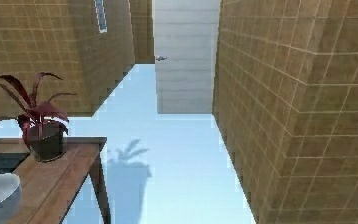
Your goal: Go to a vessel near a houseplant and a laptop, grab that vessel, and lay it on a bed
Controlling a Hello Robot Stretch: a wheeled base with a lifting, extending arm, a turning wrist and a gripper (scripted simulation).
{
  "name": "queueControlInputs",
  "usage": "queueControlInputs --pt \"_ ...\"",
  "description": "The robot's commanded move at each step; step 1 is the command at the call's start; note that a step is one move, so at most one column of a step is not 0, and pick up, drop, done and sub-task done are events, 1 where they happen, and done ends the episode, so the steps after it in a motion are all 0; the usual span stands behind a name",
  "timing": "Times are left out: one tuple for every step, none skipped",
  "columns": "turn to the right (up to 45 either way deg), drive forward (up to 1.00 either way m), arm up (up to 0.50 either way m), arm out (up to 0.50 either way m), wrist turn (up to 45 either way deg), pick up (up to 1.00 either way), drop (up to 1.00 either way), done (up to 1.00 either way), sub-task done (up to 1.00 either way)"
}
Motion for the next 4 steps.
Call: queueControlInputs --pt "0.0 0.45 0.0 0.0 0.0 0.0 0.0 0.0 0.0" --pt "-45.0 0.0 0.0 0.0 0.0 0.0 0.0 0.0 0.0" --pt "-45.0 0.0 0.0 0.0 0.0 0.0 0.0 0.0 0.0" --pt "-45.0 0.0 0.0 0.0 0.0 0.0 0.0 0.0 0.0"
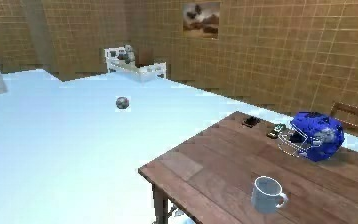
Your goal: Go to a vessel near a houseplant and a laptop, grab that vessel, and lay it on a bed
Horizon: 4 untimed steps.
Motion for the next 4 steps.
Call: queueControlInputs --pt "-45.0 0.0 0.0 0.0 0.0 0.0 0.0 0.0 0.0" --pt "-15.0 0.0 0.0 0.0 0.0 0.0 0.0 0.0 0.0" --pt "0.0 0.0 0.5 0.0 0.0 0.0 0.0 0.0 0.0" --pt "0.0 0.0 0.34 0.0 0.0 0.0 0.0 0.0 0.0"
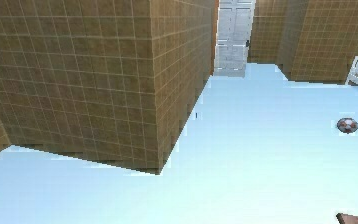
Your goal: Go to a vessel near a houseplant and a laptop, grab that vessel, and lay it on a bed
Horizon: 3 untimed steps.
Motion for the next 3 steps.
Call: queueControlInputs --pt "0.0 0.0 0.0 0.34 0.0 0.0 0.0 0.0 0.0" --pt "0.0 0.0 0.0 0.0 45.0 0.0 0.0 0.0 0.0" --pt "0.0 0.0 0.0 0.0 45.0 0.0 0.0 0.0 0.0"
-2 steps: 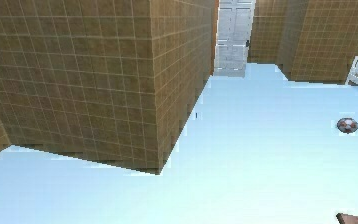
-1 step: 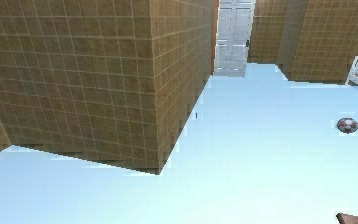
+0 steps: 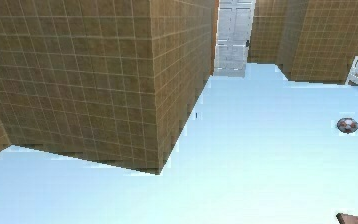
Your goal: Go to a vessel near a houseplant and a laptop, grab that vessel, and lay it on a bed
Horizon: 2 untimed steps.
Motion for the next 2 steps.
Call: queueControlInputs --pt "0.0 0.0 0.0 0.0 45.0 0.0 0.0 0.0 0.0" --pt "0.0 0.0 0.0 0.0 36.0 0.0 0.0 0.0 0.0"
